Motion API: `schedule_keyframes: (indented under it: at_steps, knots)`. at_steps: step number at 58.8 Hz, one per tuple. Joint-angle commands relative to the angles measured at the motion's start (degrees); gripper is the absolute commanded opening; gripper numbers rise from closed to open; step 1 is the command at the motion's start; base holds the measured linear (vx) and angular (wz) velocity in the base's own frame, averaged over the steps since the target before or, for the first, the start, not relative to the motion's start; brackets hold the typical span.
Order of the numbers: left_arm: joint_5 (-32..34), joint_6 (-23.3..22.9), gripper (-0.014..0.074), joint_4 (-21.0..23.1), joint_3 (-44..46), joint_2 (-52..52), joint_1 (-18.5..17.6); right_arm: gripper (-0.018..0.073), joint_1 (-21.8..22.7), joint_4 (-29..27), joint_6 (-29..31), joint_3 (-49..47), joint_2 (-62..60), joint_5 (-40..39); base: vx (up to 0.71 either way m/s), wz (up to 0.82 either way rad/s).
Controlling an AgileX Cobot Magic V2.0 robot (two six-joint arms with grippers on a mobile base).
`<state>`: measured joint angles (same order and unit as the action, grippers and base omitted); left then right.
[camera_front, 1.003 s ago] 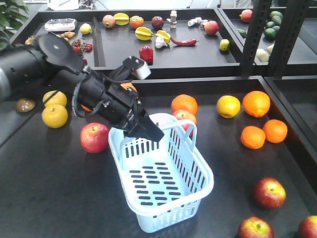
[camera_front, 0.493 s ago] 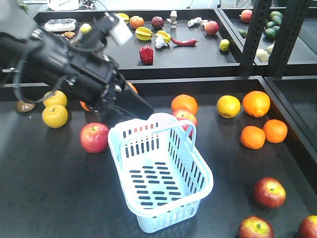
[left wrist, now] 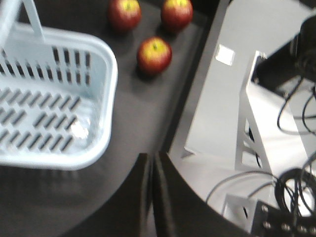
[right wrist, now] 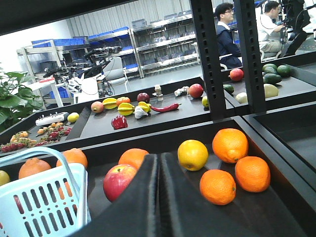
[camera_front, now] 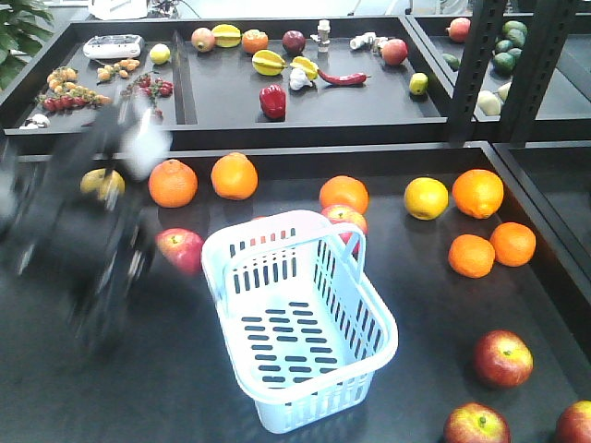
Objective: Pick three apples into basket with both arms
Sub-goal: 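Open the left gripper and withdraw it from the basket handle, then move the right gripper over a red apple and close on it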
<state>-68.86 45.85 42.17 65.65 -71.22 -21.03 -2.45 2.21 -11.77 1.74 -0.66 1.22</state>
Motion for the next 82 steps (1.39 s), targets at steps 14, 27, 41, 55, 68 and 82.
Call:
schedule_keyframes:
  at_steps: [14, 27, 41, 55, 68, 82]
  knots:
    - [19.33, 1.29, -0.0008, 9.27, -29.48, 22.51, -0.21, -0.0006, 0.37, 0.36, 0.38, 0.63, -0.68, -4.17, 0.00, 0.00]
    - [26.29, 1.23, -0.0008, 10.73, -41.52, 35.21, -0.21, -0.0006, 0.37, 0.36, 0.38, 0.63, -0.68, -4.17, 0.00, 0.00]
    - [32.16, 1.23, -0.0008, 12.13, -43.44, 40.32, -0.21, -0.0006, 0.37, 0.36, 0.38, 0.63, -0.68, -4.17, 0.00, 0.00]
    - [32.32, 1.23, -0.0008, 12.13, -43.44, 40.19, -0.21, -0.0006, 0.37, -0.76, -0.17, 0.63, -0.68, -5.82, 0.00, 0.00]
    - [32.42, 1.23, -0.0008, 12.13, -43.87, 40.19, -0.21, -0.0006, 0.37, -17.86, -13.72, 0.63, -0.68, -9.25, 0.00, 0.00]
    - [32.38, 1.23, -0.0007, 12.13, -43.87, 40.19, -0.21, -0.0006, 0.27, -31.63, -20.29, 0.63, -0.68, -8.24, 0.00, 0.00]
